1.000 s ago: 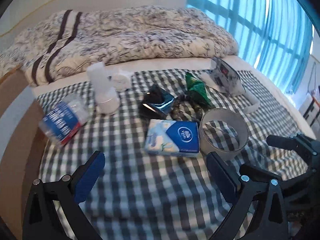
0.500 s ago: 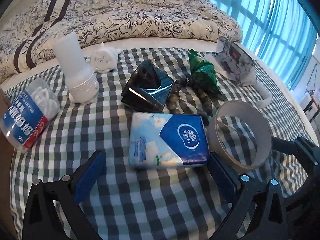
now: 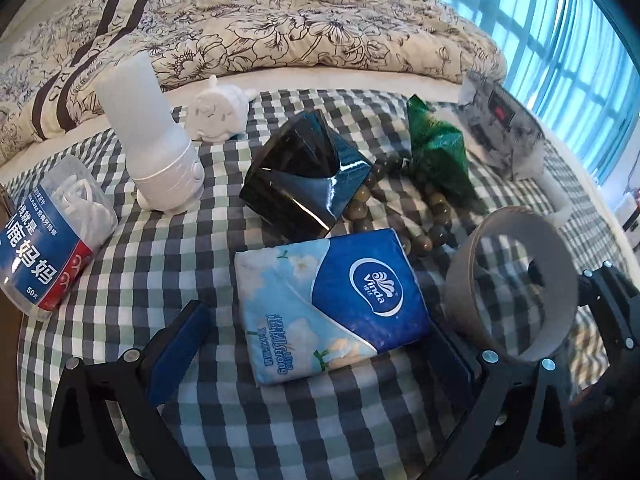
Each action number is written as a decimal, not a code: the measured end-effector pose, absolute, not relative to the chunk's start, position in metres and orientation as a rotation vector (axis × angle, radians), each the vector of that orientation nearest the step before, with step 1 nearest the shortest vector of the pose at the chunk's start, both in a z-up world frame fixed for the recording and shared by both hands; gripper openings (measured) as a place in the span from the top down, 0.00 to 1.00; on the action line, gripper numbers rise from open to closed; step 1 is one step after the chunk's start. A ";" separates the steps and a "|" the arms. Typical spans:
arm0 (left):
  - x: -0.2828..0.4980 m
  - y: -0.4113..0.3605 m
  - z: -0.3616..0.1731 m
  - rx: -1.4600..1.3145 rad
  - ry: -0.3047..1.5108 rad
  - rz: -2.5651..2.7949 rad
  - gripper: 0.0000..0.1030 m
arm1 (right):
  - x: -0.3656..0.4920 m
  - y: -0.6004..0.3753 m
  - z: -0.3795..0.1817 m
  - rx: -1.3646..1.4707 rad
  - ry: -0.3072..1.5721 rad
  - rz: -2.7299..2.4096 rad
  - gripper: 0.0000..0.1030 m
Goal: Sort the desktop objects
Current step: 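Grasp the beige tape ring with the right tool while the left tool grasps the blue tissue pack, then carry the tape ring and tissue pack into the cardboard box and release both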
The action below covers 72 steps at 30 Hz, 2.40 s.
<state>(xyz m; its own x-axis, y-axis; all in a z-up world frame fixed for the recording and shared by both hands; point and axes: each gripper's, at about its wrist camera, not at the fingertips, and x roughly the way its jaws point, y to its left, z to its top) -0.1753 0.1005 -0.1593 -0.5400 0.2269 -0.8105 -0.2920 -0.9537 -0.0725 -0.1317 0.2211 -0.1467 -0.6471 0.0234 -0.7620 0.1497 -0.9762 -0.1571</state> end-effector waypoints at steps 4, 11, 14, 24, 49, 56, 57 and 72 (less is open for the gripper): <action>-0.176 0.097 -0.159 -1.297 0.065 2.530 0.01 | -0.129 0.221 -0.144 1.254 0.301 -2.777 0.22; -0.170 0.089 -0.150 -1.281 0.072 2.567 0.26 | -0.120 0.228 -0.129 1.210 0.254 -2.828 0.23; -0.160 0.089 -0.144 -1.267 0.113 2.588 0.26 | -0.108 0.226 -0.119 1.190 0.281 -2.837 0.23; -0.102 0.075 -0.087 -1.123 0.183 2.651 0.26 | -0.058 0.224 -0.062 1.089 0.224 -2.878 0.23; -0.009 -0.021 0.024 -0.972 0.035 2.792 0.26 | 0.029 0.142 0.029 0.994 0.220 -2.884 0.22; 0.005 -0.056 0.045 -0.938 -0.030 2.839 0.26 | 0.036 0.115 0.037 0.979 0.220 -2.862 0.22; 0.006 -0.059 0.047 -0.941 -0.037 2.845 0.26 | 0.037 0.110 0.039 0.979 0.217 -2.855 0.22; 0.004 -0.171 0.104 -0.903 -0.061 3.009 0.26 | 0.019 0.012 0.089 0.867 0.237 -2.716 0.22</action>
<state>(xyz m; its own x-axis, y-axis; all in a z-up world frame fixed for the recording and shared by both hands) 0.0041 -0.1712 0.1041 -0.8347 0.0104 -0.5506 0.0118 -0.9993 -0.0367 0.0186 0.0120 0.0888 -0.7807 -0.2139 -0.5872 0.3123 -0.9474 -0.0701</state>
